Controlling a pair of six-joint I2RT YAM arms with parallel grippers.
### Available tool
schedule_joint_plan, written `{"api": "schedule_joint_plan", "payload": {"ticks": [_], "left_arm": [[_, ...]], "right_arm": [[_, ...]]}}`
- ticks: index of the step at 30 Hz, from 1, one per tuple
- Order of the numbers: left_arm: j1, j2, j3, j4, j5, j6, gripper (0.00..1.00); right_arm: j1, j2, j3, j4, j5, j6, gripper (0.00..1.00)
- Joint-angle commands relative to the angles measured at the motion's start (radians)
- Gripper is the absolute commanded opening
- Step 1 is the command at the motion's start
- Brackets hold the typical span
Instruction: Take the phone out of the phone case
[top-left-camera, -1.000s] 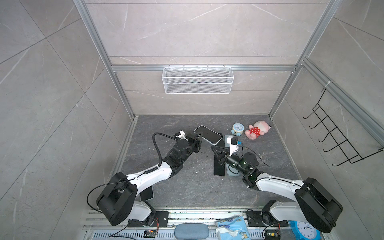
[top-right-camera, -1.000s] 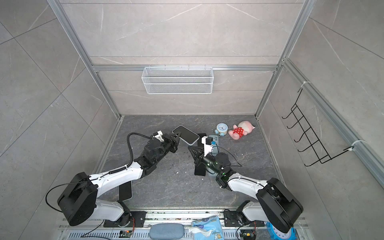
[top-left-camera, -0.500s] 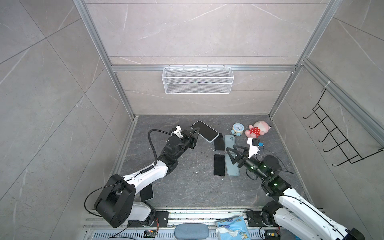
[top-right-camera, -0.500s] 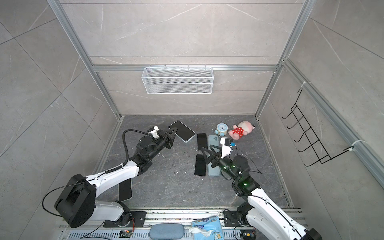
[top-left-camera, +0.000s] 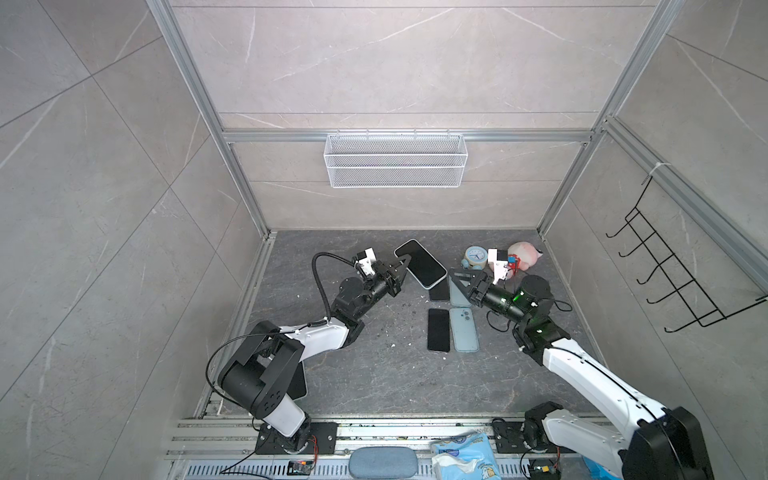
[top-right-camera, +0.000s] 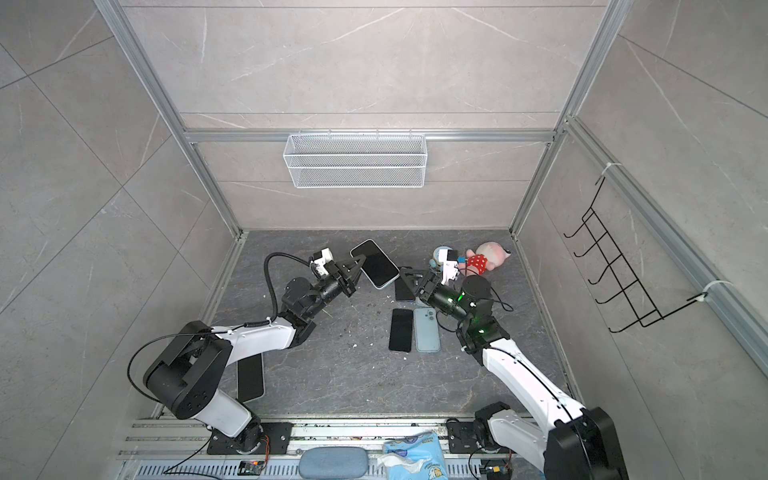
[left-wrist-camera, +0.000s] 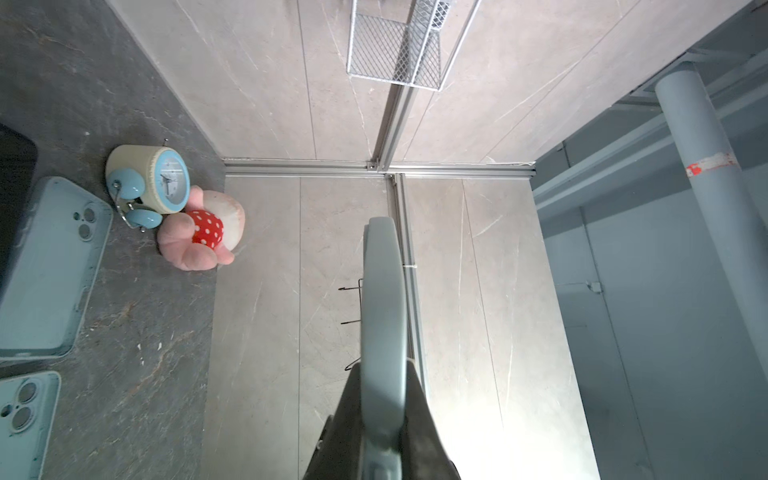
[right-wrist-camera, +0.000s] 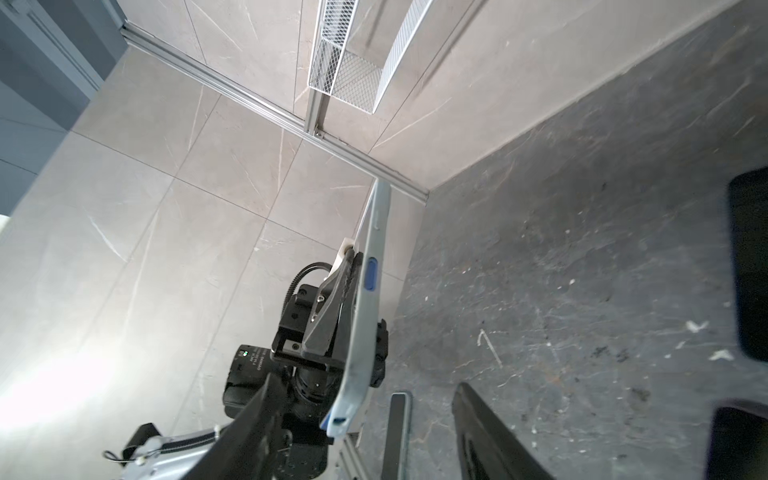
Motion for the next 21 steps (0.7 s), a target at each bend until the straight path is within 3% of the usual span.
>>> {"api": "schedule_joint_plan", "payload": {"ticks": [1, 4, 9, 18, 21], "left_arm": [[-0.003, -0.054, 0.005, 0.162, 0.016, 0.034, 0.00], [-0.006, -0.050, 0.003, 0.174, 0.013, 0.036, 0.00], [-0.012, -0.030, 0.013, 0.197, 0.009, 0.033, 0.00], [-0.025, -0.005, 0.026, 0.210, 0.006, 0.033, 0.00], [-0.028, 0.005, 0.035, 0.216, 0.006, 0.032, 0.00]], "right_arm": [[-0.001, 0.034, -0.024, 0.281, -0.068, 0.165, 0.62], [0.000, 0.037, -0.021, 0.318, -0.073, 0.180, 0.58], [0.000, 0.070, -0.040, 0.376, -0.079, 0.215, 0.42], [0.000, 0.104, -0.047, 0.417, -0.084, 0.231, 0.37], [0.001, 0.101, -0.047, 0.410, -0.081, 0.226, 0.30]]}}
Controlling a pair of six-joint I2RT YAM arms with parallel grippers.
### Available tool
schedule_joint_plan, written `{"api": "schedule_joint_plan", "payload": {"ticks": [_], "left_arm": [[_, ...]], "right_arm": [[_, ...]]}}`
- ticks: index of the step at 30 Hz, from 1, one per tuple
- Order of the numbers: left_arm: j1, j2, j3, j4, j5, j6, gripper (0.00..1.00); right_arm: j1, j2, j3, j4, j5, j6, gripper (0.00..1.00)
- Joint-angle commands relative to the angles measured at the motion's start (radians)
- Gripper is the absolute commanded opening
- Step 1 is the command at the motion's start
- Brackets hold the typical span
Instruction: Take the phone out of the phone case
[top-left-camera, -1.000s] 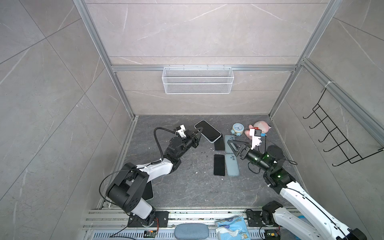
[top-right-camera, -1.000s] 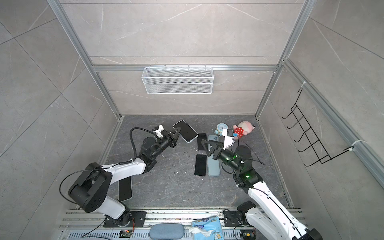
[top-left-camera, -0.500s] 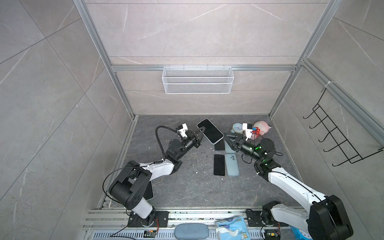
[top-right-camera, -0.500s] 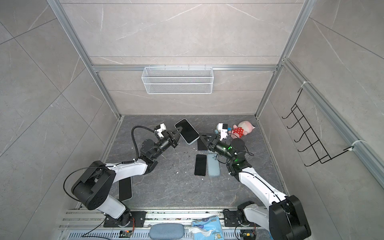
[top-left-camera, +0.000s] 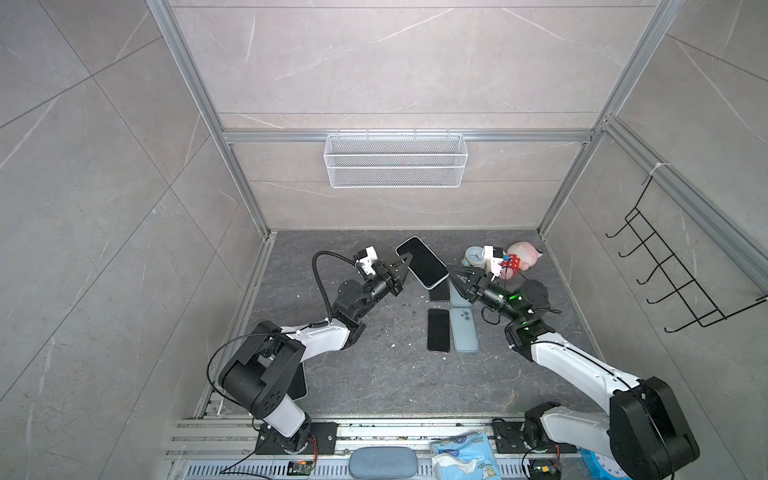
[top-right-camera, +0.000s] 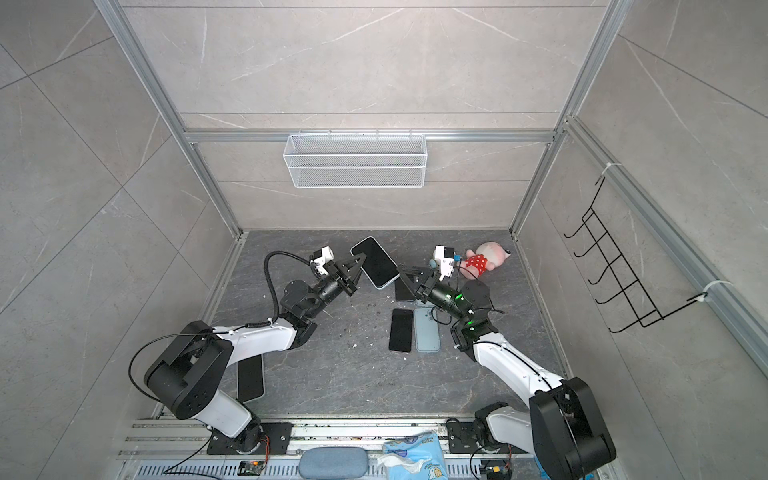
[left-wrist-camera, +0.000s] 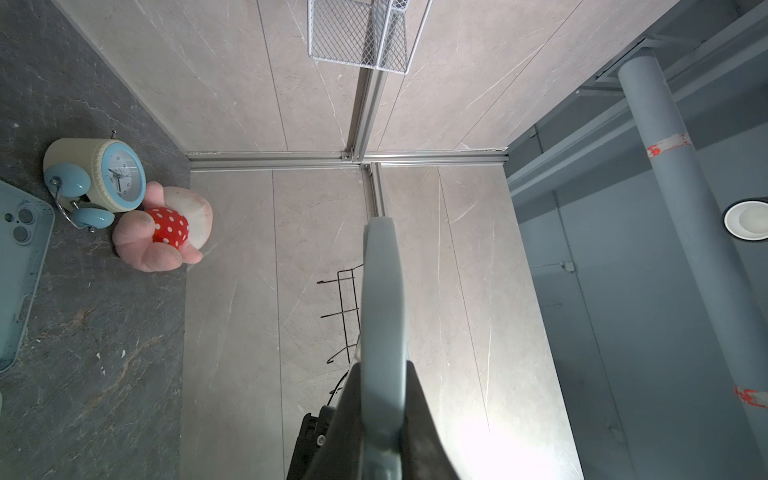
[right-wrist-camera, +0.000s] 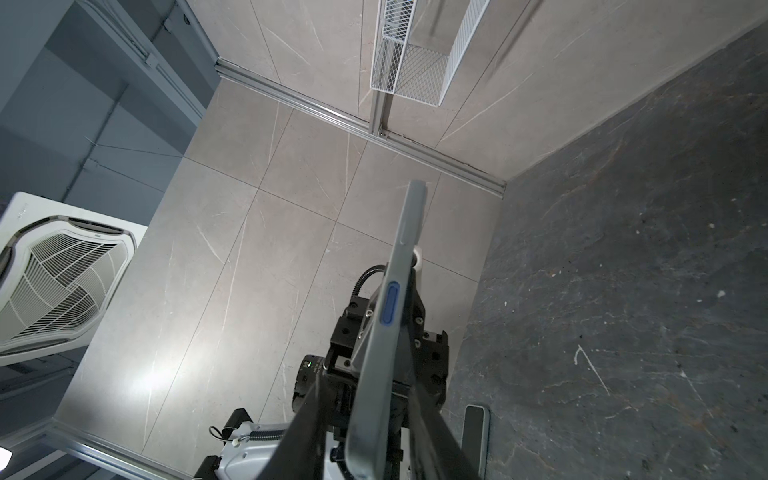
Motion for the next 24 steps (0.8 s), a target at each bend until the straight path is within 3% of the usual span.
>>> {"api": "schedule_joint_plan", "payload": {"ticks": [1, 5, 7, 17, 24], "left_arm": [[-0.009, -0.002, 0.042, 0.141, 0.002, 0.024, 0.00], [-0.009, 0.004, 0.044, 0.144, -0.005, 0.023, 0.00], [-0.009, 0.004, 0.044, 0.144, -0.011, 0.026, 0.00], [-0.024, 0.079, 0.126, 0.146, -0.022, 0.020, 0.00], [-0.041, 0.118, 0.272, 0.146, -0.010, 0.030, 0.00]], "right_arm": [[0.001, -0.001, -0.002, 0.043, -0.012, 0.005, 0.27], [0.000, 0.010, -0.009, 0.078, -0.009, 0.028, 0.10], [0.001, 0.016, -0.019, 0.135, 0.001, 0.064, 0.06], [0.001, 0.143, 0.207, 0.506, 0.069, 0.354, 0.04], [0.005, 0.185, 0.301, 0.545, 0.147, 0.441, 0.02]]}}
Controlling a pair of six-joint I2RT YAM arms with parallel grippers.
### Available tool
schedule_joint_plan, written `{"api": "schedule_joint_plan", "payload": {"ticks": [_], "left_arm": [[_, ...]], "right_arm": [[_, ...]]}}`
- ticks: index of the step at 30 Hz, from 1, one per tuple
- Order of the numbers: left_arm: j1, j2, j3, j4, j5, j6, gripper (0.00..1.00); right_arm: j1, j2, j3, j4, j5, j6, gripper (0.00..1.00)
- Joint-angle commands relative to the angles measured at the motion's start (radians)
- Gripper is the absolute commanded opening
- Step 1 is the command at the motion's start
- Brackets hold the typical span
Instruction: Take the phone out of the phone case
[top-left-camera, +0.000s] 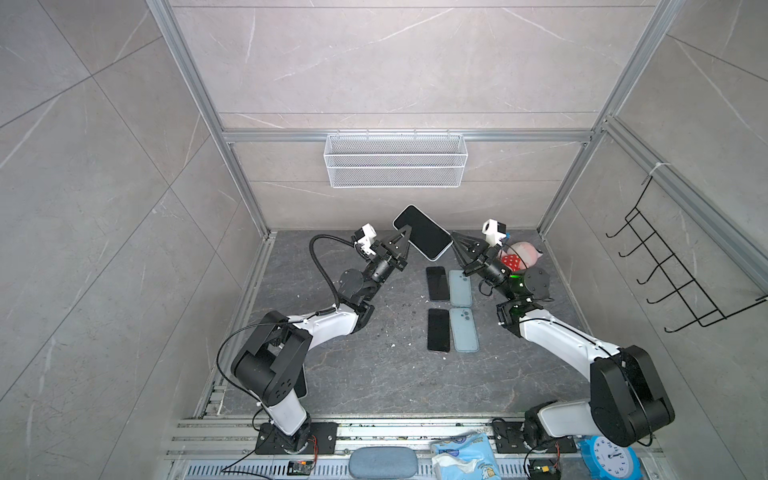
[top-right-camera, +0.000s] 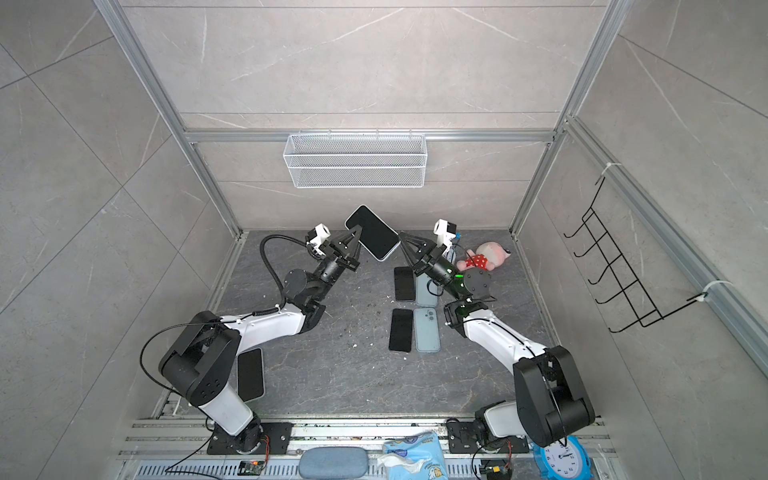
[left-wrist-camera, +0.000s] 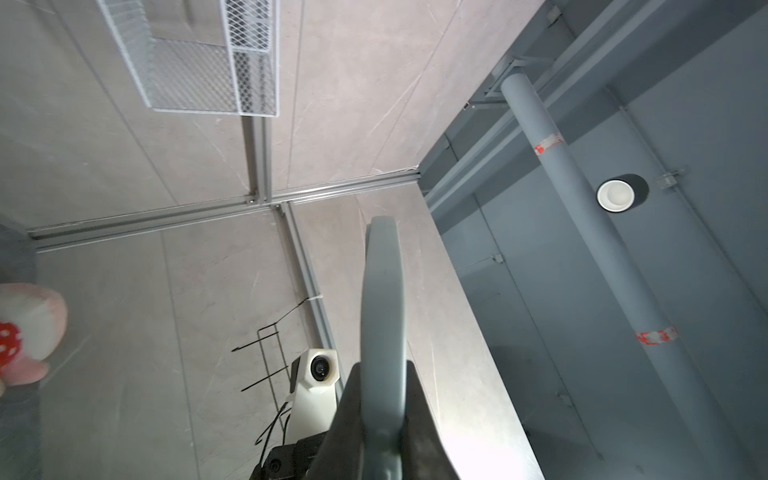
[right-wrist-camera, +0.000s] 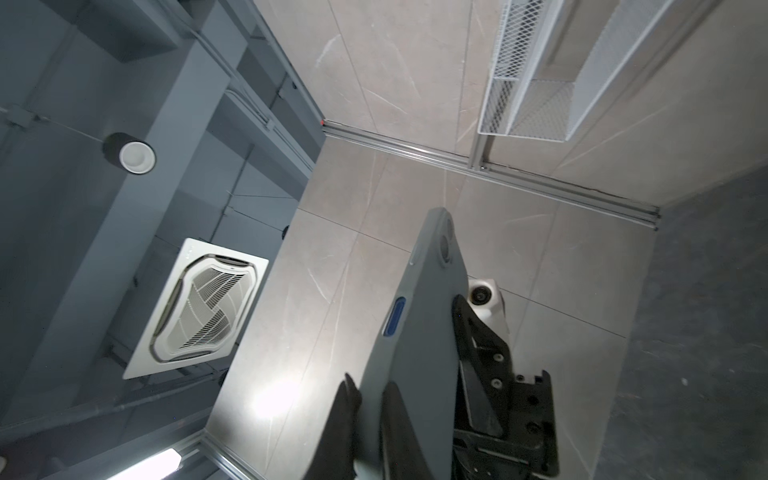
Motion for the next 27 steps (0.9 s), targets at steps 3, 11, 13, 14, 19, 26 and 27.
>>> {"api": "schedule_joint_plan", "payload": {"ticks": [3, 11, 13, 14, 19, 26, 27], "left_arm": [[-0.037, 0.032, 0.109, -0.007, 0.077, 0.016, 0.00], [-0.057, 0.052, 0.217, -0.005, 0.075, 0.043, 0.00], [-0.056, 0.047, 0.230, -0.005, 0.075, 0.048, 0.00], [-0.058, 0.045, 0.237, -0.005, 0.077, 0.050, 0.00], [-0.054, 0.012, 0.228, -0.006, 0.057, 0.058, 0.00], [-0.047, -0.027, 0.180, -0.008, 0.022, 0.057, 0.00], [-0.047, -0.030, 0.171, -0.007, 0.016, 0.055, 0.00]], "right_arm": [[0.009, 0.007, 0.077, 0.196, 0.105, 0.079, 0.01], [0.020, 0.050, 0.078, 0.197, 0.156, 0.116, 0.00], [0.021, 0.061, 0.076, 0.197, 0.164, 0.128, 0.00], [0.022, 0.065, 0.075, 0.197, 0.164, 0.131, 0.00], [0.019, 0.046, 0.015, 0.113, 0.150, 0.089, 0.00], [0.018, -0.166, -0.039, -0.392, 0.117, -0.189, 0.08], [0.017, -0.203, -0.031, -0.485, 0.114, -0.238, 0.08]]}}
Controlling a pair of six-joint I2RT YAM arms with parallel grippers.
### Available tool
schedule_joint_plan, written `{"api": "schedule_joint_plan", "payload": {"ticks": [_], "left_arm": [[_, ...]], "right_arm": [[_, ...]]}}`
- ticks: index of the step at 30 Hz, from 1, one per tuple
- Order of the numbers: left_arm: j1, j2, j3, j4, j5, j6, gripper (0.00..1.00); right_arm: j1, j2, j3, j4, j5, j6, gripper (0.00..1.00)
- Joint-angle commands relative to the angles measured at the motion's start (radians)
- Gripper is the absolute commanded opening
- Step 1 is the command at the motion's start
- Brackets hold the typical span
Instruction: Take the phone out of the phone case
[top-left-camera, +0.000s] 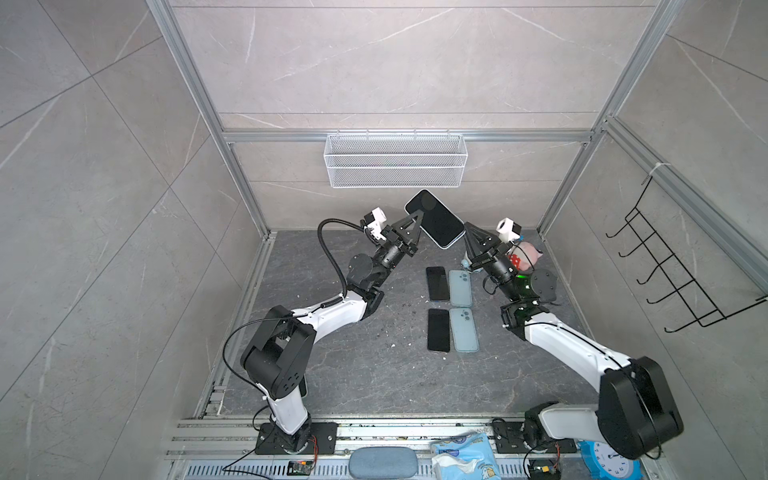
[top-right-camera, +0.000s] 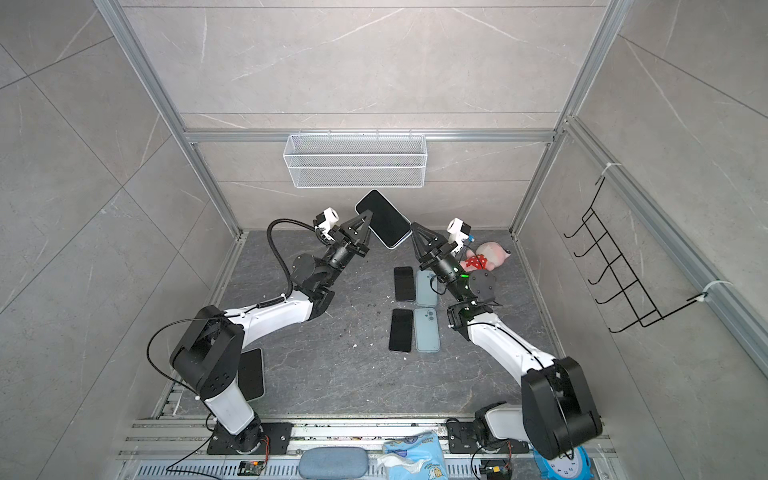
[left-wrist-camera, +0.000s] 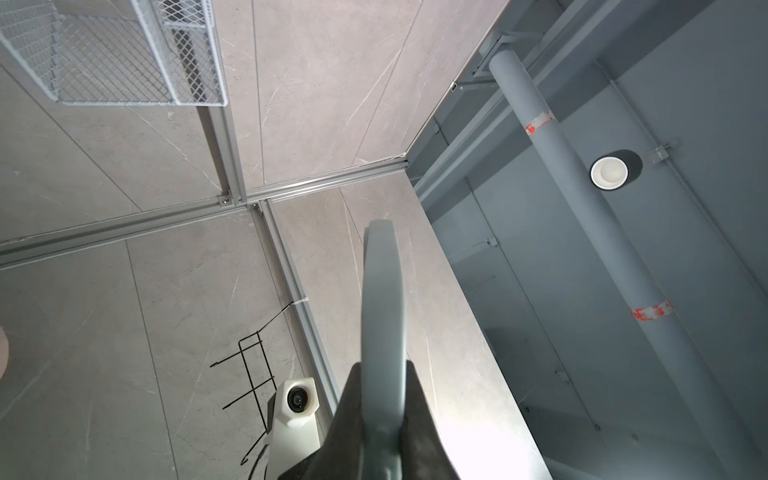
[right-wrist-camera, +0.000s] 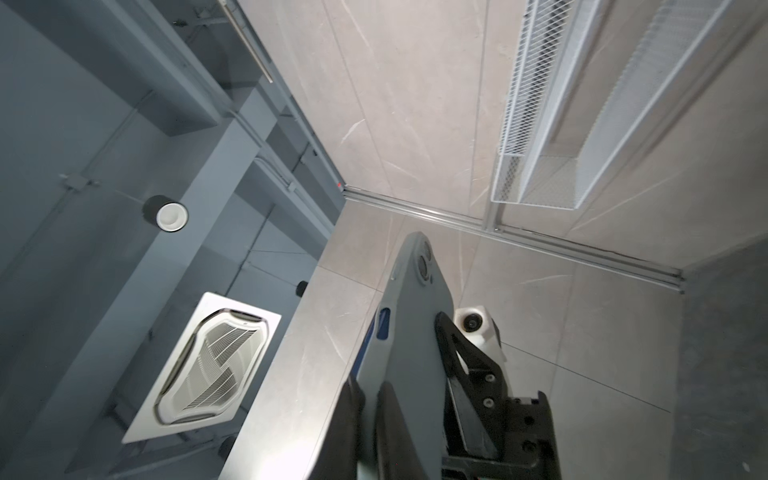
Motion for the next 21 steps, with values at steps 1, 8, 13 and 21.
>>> {"api": "schedule_joint_plan", "payload": {"ticks": [1, 8, 13, 21], "left_arm": [[-0.023, -0.080, 0.006, 0.092, 0.004, 0.016, 0.00], [-0.030, -0.083, 0.013, 0.083, 0.010, 0.017, 0.00], [-0.043, -0.073, 0.002, 0.076, -0.005, 0.017, 0.00], [-0.052, -0.065, 0.014, 0.037, -0.004, 0.045, 0.00]], "right_arm": [[0.016, -0.112, 0.003, -0.387, -0.058, -0.211, 0.10], [0.017, -0.196, 0.059, -0.665, -0.106, -0.349, 0.17], [0.018, -0.172, 0.068, -0.655, -0.158, -0.332, 0.15], [0.077, -0.177, 0.042, -0.723, -0.160, -0.368, 0.21]]}}
